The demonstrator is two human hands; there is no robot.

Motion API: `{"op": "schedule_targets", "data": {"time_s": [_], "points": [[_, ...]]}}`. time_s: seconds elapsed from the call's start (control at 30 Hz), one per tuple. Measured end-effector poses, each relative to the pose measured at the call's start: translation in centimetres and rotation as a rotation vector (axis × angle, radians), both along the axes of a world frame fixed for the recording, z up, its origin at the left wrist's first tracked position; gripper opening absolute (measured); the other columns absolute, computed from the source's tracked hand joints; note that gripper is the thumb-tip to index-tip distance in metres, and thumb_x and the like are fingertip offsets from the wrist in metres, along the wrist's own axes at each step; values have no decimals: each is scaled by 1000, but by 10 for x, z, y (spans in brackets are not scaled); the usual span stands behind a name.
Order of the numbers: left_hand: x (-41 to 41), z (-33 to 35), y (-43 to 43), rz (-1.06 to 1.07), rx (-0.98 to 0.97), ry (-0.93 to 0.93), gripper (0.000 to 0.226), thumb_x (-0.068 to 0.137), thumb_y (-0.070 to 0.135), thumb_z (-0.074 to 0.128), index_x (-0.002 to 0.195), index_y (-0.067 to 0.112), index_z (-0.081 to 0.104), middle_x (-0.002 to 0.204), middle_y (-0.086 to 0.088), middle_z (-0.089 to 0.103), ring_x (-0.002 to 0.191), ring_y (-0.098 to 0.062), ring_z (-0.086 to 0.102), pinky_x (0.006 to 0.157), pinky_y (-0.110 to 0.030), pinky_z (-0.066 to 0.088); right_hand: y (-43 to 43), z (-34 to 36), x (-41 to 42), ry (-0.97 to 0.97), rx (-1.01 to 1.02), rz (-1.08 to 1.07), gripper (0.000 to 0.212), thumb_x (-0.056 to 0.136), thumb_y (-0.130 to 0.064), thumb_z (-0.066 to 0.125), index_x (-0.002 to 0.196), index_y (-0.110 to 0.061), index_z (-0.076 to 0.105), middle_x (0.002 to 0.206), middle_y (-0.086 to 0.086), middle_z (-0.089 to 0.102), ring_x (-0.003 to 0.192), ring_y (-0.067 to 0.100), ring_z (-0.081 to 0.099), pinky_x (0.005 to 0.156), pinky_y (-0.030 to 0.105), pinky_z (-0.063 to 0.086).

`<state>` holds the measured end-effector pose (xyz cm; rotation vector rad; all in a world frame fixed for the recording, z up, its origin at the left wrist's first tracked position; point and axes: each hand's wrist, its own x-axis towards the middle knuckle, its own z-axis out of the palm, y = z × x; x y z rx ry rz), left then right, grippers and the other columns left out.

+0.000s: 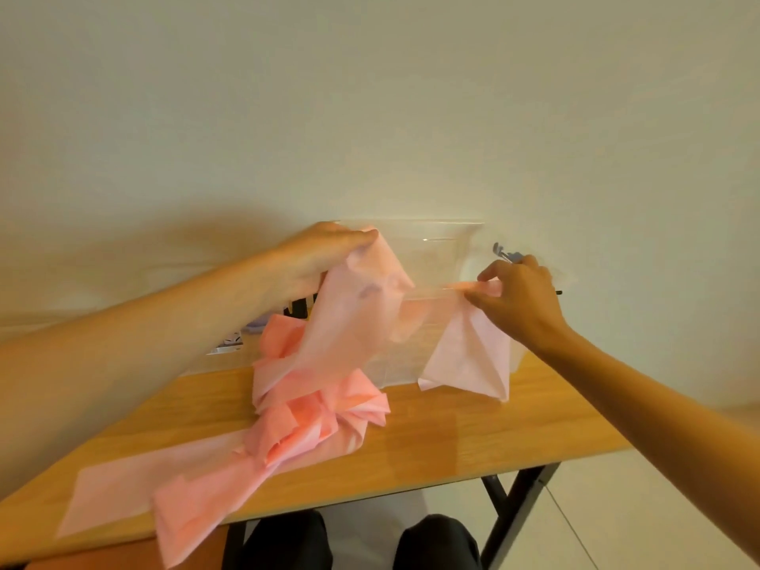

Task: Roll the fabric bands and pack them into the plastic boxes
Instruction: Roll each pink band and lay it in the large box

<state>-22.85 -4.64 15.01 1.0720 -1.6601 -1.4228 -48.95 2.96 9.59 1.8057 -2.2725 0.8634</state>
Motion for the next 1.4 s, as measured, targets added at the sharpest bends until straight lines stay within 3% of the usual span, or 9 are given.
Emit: {"op": "schedule_targets", "data": {"time_s": [0.27, 0.43, 0.57, 0.67, 0.83, 0.93, 1.03, 1.17, 1.4], "points": [[8, 16, 1, -157, 118, 165, 12, 101, 13, 55, 94, 19, 63, 86, -2, 68, 76, -15, 66, 66, -25, 55, -13, 59, -35, 154, 140, 394, 11, 84, -8, 82, 85, -18, 77, 78, -8, 67, 75, 13, 65, 69, 9, 43], [9, 32, -3, -147, 192, 189, 13, 102, 21, 53, 104, 15, 64, 92, -4, 70, 80, -17, 69, 76, -30, 54, -83, 130, -43, 98, -125, 157, 15, 94, -5, 68, 103, -12, 78, 103, 12, 71, 98, 30, 64, 81, 27, 44], [6, 39, -12, -107, 243, 219, 23, 102, 24, 51, 115, 11, 65, 101, -8, 70, 86, -20, 69, 84, -33, 55, -113, 146, -11, -95, -109, 116, 50, 98, 4, 50, 139, -23, 61, 136, 16, 60, 128, 31, 57, 106, 39, 48], [10, 41, -15, -115, 240, 250, 17, 103, 24, 50, 98, 14, 63, 92, -5, 67, 81, -18, 67, 83, -32, 52, -90, 127, 27, -141, -93, 228, 56, 88, 11, 40, 121, -21, 72, 121, 12, 70, 113, 25, 65, 101, 30, 50], [10, 40, -15, -170, 198, 359, 11, 102, 22, 53, 95, 17, 59, 89, -3, 66, 83, -18, 66, 89, -34, 51, -13, 61, 76, -633, -132, 189, 22, 92, -6, 51, 85, -5, 72, 80, 8, 73, 81, 31, 73, 71, 42, 64], [2, 41, -6, -192, 147, 402, 10, 102, 14, 52, 95, 15, 59, 87, -3, 68, 82, -18, 67, 79, -32, 56, 27, 25, 100, -960, -74, 151, 49, 104, -51, 43, 104, -11, 70, 93, 7, 75, 91, 25, 72, 81, 39, 60], [-7, 47, 7, -245, 102, 442, 15, 102, 8, 50, 115, 11, 56, 101, -8, 69, 92, -23, 69, 84, -37, 58, 47, 9, 113, -1176, -8, 478, 67, 95, -75, 36, 124, -24, 69, 118, -6, 74, 117, 11, 65, 105, 31, 44], [-9, 55, 20, -283, 30, 444, 24, 100, 3, 52, 121, 14, 50, 109, -9, 66, 98, -25, 67, 89, -42, 56, 49, 26, 108, -1116, -189, 446, 19, 97, -22, 68, 111, -10, 74, 106, 1, 78, 108, 24, 70, 97, 37, 57], [15, 28, 29, -368, -40, 381, 47, 87, 15, 66, 132, 17, 53, 115, -8, 65, 101, -24, 64, 81, -33, 55, 40, 92, 79, -1038, -222, 493, 22, 97, -3, 56, 99, -11, 77, 97, 9, 76, 92, 26, 72, 84, 38, 61]]}}
